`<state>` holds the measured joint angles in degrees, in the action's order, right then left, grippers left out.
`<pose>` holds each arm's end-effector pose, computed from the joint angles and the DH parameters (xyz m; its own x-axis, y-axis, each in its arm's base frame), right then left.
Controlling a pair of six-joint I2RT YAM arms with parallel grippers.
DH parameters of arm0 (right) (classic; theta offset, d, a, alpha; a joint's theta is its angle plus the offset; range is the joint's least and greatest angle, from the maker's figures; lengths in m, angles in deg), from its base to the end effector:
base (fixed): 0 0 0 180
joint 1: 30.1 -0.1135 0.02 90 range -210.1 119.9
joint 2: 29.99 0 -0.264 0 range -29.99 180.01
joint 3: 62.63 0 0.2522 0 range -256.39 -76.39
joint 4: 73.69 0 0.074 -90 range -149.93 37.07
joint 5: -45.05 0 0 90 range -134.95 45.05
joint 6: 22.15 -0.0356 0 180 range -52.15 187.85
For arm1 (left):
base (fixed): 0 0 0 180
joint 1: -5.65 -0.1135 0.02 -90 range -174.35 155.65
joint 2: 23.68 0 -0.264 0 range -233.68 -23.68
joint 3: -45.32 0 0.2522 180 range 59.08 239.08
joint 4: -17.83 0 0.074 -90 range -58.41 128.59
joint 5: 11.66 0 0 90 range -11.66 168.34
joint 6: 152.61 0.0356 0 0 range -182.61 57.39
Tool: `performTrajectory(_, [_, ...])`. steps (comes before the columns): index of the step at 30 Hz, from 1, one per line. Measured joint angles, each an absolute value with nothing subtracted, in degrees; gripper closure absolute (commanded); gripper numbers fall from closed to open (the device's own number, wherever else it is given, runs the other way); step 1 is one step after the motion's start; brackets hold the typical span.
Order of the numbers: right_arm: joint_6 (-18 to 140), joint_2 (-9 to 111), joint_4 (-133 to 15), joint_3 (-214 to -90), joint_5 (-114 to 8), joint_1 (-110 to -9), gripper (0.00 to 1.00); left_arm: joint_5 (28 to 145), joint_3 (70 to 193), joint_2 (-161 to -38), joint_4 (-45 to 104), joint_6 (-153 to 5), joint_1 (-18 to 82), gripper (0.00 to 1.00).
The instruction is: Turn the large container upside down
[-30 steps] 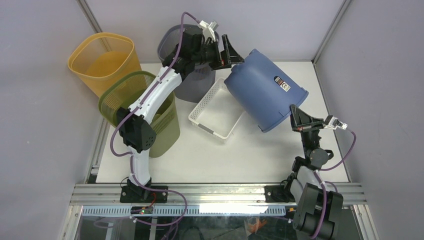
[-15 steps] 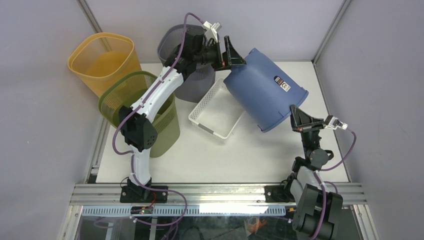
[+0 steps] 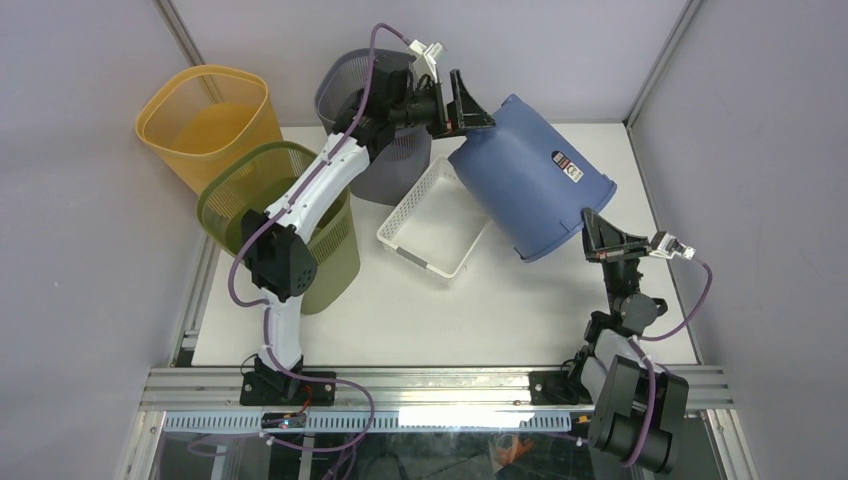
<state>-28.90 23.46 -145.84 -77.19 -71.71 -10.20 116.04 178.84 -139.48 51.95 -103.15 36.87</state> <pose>0.1442 -0.0351 0.2253 -0.1104 0.9830 -0.1469 -0.5062 0.0716 0.8594 0.3933 -0.2639 0.3991 -0.7761 -0.1309 -0.6168 0.5360 0.3783 -0.7547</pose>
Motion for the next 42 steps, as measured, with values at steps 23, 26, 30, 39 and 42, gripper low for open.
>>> performTrajectory(23, [-19.70, 17.47, -130.26, -77.19, -72.74, -9.50, 0.64, 117.57, 178.84, -144.56, 43.62, -109.51, 40.67, 0.01])
performTrajectory(26, [-18.89, 17.65, -128.55, -77.19, -72.81, -9.50, 0.68, 117.59, 178.84, -144.84, 42.44, -110.19, 40.67, 0.01])
performTrajectory(30, [-18.91, 18.65, -127.26, -77.19, -72.85, -9.50, 0.87, 117.68, 178.84, -144.84, 41.57, -110.56, 40.67, 0.01])
performTrajectory(39, [-21.71, 18.45, -129.01, -77.21, -72.92, -9.61, 1.00, 117.15, 178.84, -144.99, 42.75, -110.60, 40.63, 0.01])
performTrajectory(42, [-22.56, 17.93, -128.82, -77.21, -72.74, -9.61, 1.00, 117.39, 178.84, -144.99, 42.71, -110.60, 40.54, 0.01])
